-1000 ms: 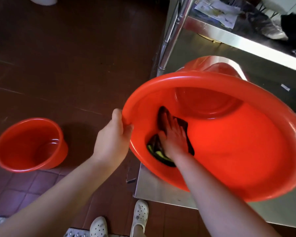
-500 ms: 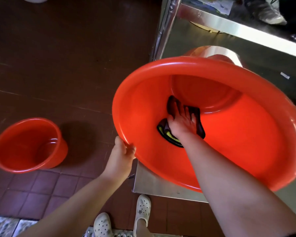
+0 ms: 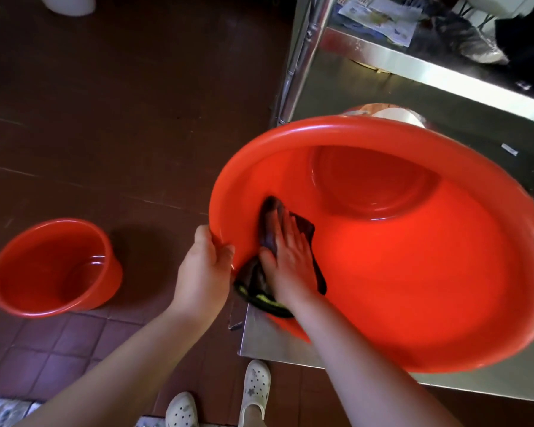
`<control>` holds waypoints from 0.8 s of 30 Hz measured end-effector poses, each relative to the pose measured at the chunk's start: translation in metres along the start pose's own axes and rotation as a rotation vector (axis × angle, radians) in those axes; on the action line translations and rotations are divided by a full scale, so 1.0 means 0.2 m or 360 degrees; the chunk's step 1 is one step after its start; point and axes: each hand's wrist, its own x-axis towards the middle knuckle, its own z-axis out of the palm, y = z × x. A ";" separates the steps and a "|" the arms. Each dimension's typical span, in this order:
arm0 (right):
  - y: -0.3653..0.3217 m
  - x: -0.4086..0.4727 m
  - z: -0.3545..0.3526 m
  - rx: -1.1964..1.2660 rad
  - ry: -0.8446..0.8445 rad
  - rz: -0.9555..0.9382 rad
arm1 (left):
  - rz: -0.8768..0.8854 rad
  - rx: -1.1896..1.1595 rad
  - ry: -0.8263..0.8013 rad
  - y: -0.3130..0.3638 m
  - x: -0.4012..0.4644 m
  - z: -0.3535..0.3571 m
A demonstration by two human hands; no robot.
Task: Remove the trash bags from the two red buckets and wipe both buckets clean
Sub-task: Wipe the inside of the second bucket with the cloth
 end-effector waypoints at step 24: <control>-0.03 0.04 -0.05 0.0295 0.0077 0.0348 | 0.0117 -0.0035 -0.0300 -0.01 -0.06 0.02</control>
